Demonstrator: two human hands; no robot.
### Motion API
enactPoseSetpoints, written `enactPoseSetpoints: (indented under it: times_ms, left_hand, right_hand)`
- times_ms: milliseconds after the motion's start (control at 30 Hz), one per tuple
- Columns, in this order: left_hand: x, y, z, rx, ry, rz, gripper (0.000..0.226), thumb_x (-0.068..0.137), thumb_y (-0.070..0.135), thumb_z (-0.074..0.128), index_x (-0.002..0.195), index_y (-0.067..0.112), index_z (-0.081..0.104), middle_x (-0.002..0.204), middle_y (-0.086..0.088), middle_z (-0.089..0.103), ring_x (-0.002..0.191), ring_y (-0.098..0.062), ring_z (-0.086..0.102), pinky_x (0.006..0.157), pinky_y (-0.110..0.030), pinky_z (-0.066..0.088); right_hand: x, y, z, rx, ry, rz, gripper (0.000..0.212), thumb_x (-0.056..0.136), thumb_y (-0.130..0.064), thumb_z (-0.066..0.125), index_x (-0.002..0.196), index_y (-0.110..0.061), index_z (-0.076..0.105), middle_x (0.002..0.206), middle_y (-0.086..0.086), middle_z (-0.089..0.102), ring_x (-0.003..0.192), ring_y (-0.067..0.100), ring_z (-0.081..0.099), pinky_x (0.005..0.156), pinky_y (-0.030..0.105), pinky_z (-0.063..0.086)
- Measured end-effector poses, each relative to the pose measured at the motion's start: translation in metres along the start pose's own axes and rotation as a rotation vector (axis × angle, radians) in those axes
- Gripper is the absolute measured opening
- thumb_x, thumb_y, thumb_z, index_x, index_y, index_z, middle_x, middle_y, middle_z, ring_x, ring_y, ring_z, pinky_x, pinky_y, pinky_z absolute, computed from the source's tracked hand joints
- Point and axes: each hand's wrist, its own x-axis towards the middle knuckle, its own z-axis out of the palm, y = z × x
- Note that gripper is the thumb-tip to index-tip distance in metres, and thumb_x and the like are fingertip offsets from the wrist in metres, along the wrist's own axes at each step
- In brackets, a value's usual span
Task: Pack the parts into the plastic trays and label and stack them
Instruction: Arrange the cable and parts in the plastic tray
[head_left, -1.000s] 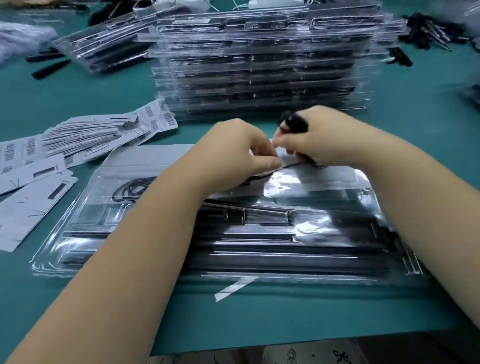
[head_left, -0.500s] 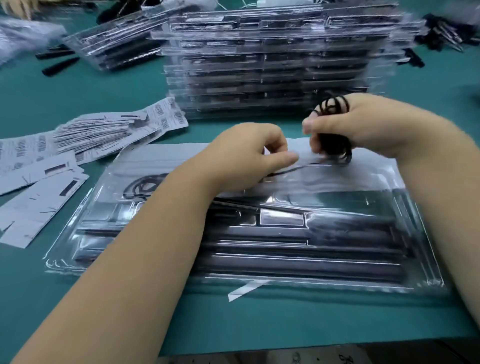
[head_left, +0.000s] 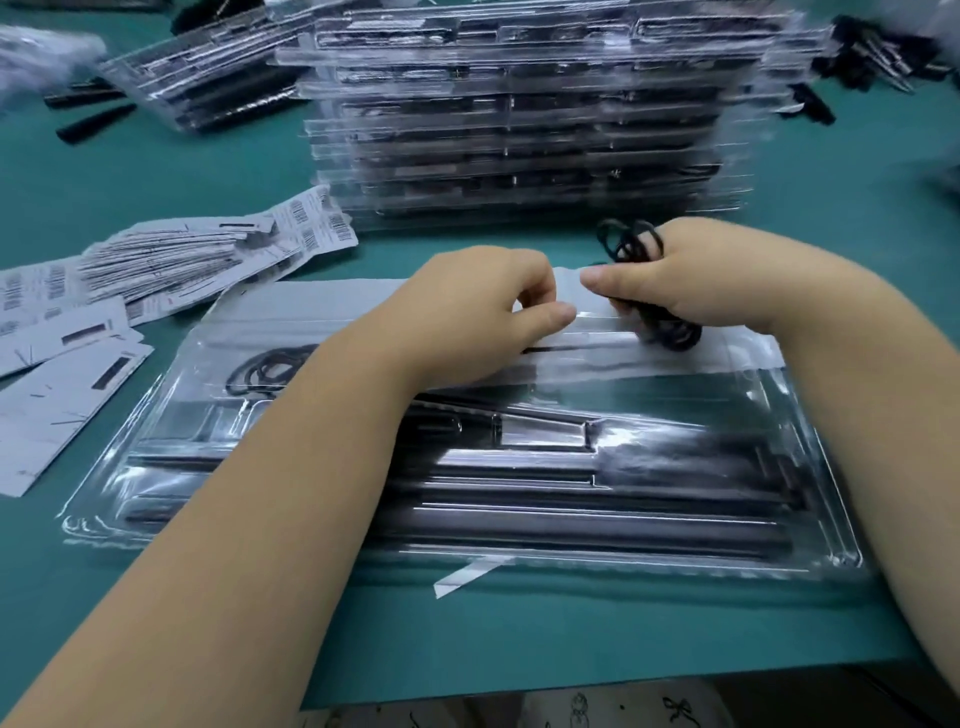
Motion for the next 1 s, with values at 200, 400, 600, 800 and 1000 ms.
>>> enactPoseSetpoints:
  times_ms: [200,400,600,800,1000]
  left_hand:
    - [0.001,-0.002,0.002,-0.049,-0.031,-0.006,0.023,0.09,0.047,0.052,0.072,0.033,0.049,0.067,0.021,0.053,0.064,0.015,0.046,0.055,-0.008,0.032]
    - [0.001,0.0,0.0,-0.084,-0.025,-0.003,0.022,0.091,0.044,0.053,0.072,0.033,0.047,0.066,0.02,0.05,0.064,0.014,0.046,0.056,-0.007,0.032]
    - [-0.001,0.004,-0.004,0.073,-0.012,-0.004,0.018,0.094,0.045,0.044,0.086,0.03,0.048,0.069,0.017,0.048,0.067,-0.006,0.043,0.058,-0.029,0.02]
    - [-0.003,0.007,-0.005,0.126,0.011,0.016,0.02,0.094,0.047,0.041,0.089,0.029,0.046,0.069,0.015,0.047,0.077,-0.015,0.046,0.061,-0.028,0.023]
    - [-0.003,0.006,-0.005,0.148,0.016,0.022,0.021,0.095,0.048,0.041,0.089,0.029,0.046,0.071,0.012,0.049,0.079,-0.017,0.048,0.067,-0.032,0.03]
  right_hand:
    - [0.004,0.003,0.01,0.098,0.056,0.037,0.04,0.074,-0.067,0.045,0.069,-0.031,0.061,0.078,-0.01,0.057,0.076,0.014,0.05,0.078,0.036,0.034]
    - [0.003,0.008,-0.001,0.113,0.047,-0.103,0.016,0.08,-0.042,0.069,0.093,-0.035,0.063,0.078,-0.011,0.059,0.075,0.013,0.052,0.067,0.029,0.038]
    - [0.004,0.01,0.0,0.212,0.32,-0.171,0.02,0.077,-0.041,0.073,0.093,-0.043,0.063,0.071,0.002,0.062,0.06,0.01,0.056,0.061,0.024,0.047]
    - [0.002,0.009,0.002,0.254,0.128,-0.197,0.021,0.084,-0.028,0.07,0.099,-0.042,0.064,0.071,-0.008,0.073,0.059,0.0,0.062,0.054,0.009,0.047]
    - [-0.001,0.01,-0.002,0.324,0.055,-0.194,0.024,0.076,-0.029,0.074,0.096,-0.04,0.068,0.072,-0.004,0.073,0.063,0.005,0.067,0.056,0.014,0.051]
